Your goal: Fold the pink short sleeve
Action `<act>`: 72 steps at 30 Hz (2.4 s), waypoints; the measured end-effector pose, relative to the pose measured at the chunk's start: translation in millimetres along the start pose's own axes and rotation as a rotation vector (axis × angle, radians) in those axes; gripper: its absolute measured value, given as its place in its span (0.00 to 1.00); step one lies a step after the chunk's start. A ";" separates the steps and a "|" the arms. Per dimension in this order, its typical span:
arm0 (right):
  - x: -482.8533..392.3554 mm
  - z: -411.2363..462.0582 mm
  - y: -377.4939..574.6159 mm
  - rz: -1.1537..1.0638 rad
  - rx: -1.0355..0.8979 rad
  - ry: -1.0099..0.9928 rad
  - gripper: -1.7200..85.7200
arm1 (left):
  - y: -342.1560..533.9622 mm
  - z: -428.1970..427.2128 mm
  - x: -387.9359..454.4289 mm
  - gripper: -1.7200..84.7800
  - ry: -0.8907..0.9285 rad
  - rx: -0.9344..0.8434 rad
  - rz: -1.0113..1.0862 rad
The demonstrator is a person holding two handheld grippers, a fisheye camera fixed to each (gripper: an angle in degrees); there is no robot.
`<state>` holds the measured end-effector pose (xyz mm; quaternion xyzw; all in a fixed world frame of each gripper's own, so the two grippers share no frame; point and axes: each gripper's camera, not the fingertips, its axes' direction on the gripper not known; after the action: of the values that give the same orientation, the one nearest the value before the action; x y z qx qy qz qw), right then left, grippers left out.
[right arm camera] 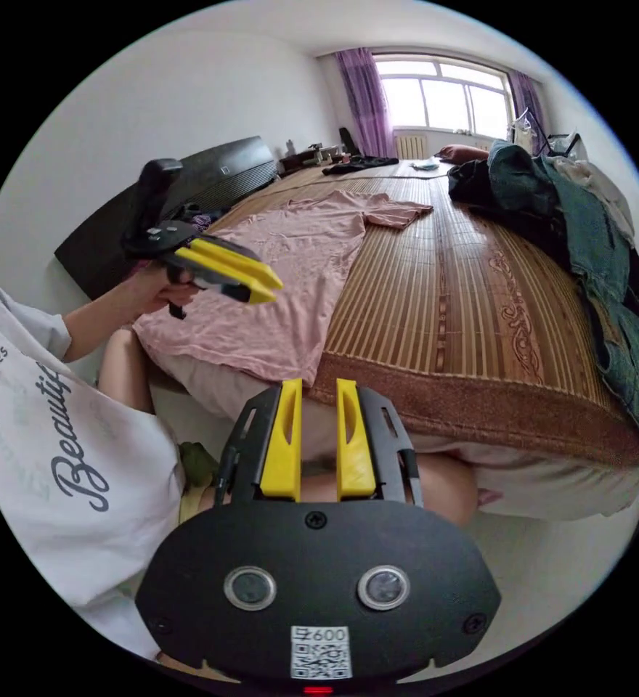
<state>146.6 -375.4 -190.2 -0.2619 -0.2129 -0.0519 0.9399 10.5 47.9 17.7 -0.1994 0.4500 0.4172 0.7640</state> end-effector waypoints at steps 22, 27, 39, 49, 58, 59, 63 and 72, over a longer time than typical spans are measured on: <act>-82.5 24.8 101.3 -0.230 0.052 0.086 0.13 | -0.7 -56.2 130.7 0.10 -0.094 -0.076 -0.220; -119.4 31.0 118.7 -0.354 0.156 0.000 0.11 | 29.8 -107.6 194.2 0.11 -0.611 -0.243 -0.062; -179.7 94.3 117.1 -0.418 0.166 -0.300 0.04 | 159.8 -310.1 35.5 0.04 -0.598 -0.281 -0.896; -179.9 145.4 152.0 -0.487 -0.019 -0.376 0.03 | 145.0 -379.8 3.1 0.04 -0.603 -0.329 -1.030; -148.8 153.7 166.2 -0.527 0.005 -0.392 0.03 | 111.5 -512.2 -11.4 0.11 -0.393 0.015 -1.232; -146.2 155.2 168.2 -0.527 0.003 -0.397 0.03 | 109.4 -518.6 -12.9 0.11 -0.376 0.030 -1.241; -127.0 162.8 185.0 -0.539 -0.014 -0.393 0.03 | 86.7 -550.5 -23.4 0.11 -0.316 0.073 -1.268; -56.0 173.9 212.2 -0.504 -0.052 -0.380 0.03 | 1.7 -587.2 -35.8 0.04 -0.499 -0.156 -1.192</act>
<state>75.4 -104.9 -179.6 -0.2300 -0.4413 -0.2386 0.8339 -305.9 -366.9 -254.2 -0.3669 0.0395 -0.0130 0.9293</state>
